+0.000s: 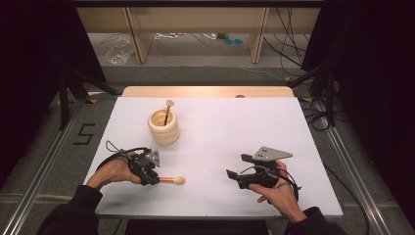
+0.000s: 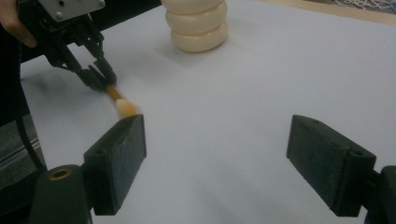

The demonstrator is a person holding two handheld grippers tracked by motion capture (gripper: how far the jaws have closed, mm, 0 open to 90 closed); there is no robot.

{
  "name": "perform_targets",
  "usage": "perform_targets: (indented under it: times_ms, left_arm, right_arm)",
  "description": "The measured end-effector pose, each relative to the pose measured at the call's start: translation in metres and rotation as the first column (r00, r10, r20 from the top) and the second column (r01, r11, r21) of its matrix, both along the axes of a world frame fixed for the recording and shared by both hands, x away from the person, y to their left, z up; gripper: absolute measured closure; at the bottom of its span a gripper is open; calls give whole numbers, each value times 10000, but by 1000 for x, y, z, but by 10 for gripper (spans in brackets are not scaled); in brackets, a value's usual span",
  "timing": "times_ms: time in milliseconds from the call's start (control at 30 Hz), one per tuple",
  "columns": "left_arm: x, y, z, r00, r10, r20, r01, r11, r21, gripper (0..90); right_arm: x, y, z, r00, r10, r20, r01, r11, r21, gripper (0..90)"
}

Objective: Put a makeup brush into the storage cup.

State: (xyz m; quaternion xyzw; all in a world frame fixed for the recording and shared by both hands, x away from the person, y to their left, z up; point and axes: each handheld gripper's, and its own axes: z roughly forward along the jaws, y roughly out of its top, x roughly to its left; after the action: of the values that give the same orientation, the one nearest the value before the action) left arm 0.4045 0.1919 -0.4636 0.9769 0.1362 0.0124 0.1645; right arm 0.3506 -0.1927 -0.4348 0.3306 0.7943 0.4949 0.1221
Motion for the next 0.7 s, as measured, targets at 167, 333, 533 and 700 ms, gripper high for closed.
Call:
perform_targets:
  times_ms: [167,333,533,700]
  left_arm:
    - [2,-2,1,9999,-165,-20,166,9996,231,712]
    - [2,-5,2,9997,-241,3,241,9985,484,725]
    - [2,-9,3,9995,-307,-20,307,9963,806,742]
    - [1,-14,4,9997,-230,-25,231,9932,1137,757]
  right_arm:
    - [0,0,0,10000,1,-5,-1,10000,3,209]
    - [0,0,0,10000,6,-1,-6,10000,-3,209]
    - [0,0,0,10000,16,-5,-16,10000,-9,209]
    - [-1,-2,3,9998,-128,136,128,9999,39,225]
